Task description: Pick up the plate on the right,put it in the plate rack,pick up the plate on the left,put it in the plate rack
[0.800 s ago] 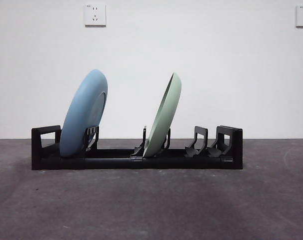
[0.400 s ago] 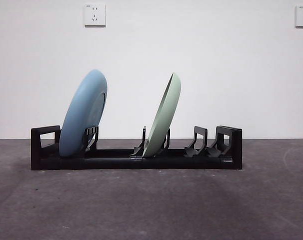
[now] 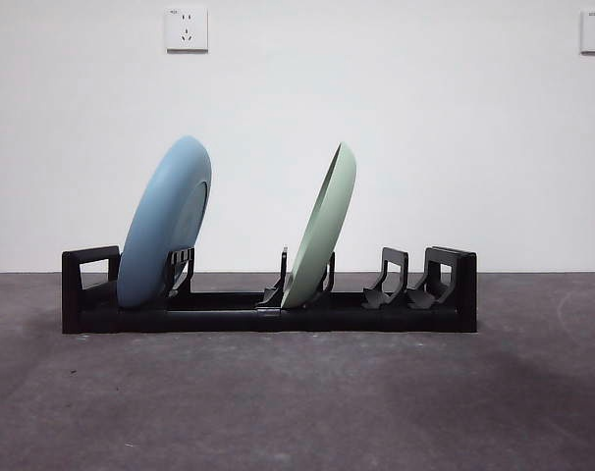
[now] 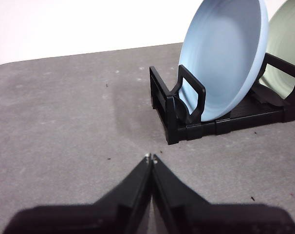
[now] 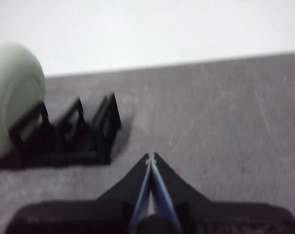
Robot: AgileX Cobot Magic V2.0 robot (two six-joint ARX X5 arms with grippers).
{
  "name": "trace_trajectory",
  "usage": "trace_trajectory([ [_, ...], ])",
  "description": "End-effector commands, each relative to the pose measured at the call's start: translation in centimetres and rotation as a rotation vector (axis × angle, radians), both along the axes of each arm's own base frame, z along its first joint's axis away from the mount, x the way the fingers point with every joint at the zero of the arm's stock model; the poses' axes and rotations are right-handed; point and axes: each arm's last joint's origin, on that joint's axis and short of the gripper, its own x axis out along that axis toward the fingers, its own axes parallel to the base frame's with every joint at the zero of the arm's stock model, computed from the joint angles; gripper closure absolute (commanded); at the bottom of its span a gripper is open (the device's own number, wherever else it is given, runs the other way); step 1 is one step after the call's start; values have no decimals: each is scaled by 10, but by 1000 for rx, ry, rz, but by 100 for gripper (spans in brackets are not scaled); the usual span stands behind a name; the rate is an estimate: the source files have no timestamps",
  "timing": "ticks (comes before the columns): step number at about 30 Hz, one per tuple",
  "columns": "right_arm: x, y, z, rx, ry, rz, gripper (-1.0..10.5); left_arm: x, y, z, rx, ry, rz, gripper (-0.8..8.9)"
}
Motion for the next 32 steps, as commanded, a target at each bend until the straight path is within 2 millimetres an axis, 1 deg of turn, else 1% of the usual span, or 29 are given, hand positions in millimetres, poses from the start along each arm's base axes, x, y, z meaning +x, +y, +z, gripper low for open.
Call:
trace_trajectory([
  [1, 1, 1, -6, 3, 5, 39, 938, 1, 0, -5, -6, 10, -3, 817],
  [5, 2, 2, -11, 4, 19, 56, 938, 1, 0, -5, -6, 10, -3, 817],
  [10, 3, 3, -22, 15, 57, 79, 938, 1, 0, -5, -6, 10, -3, 817],
  [17, 3, 4, -22, 49, 64, 98, 938, 1, 0, -5, -6, 10, -2, 817],
  [32, 3, 4, -22, 49, 65, 91, 938, 1, 0, -5, -6, 10, -3, 817],
])
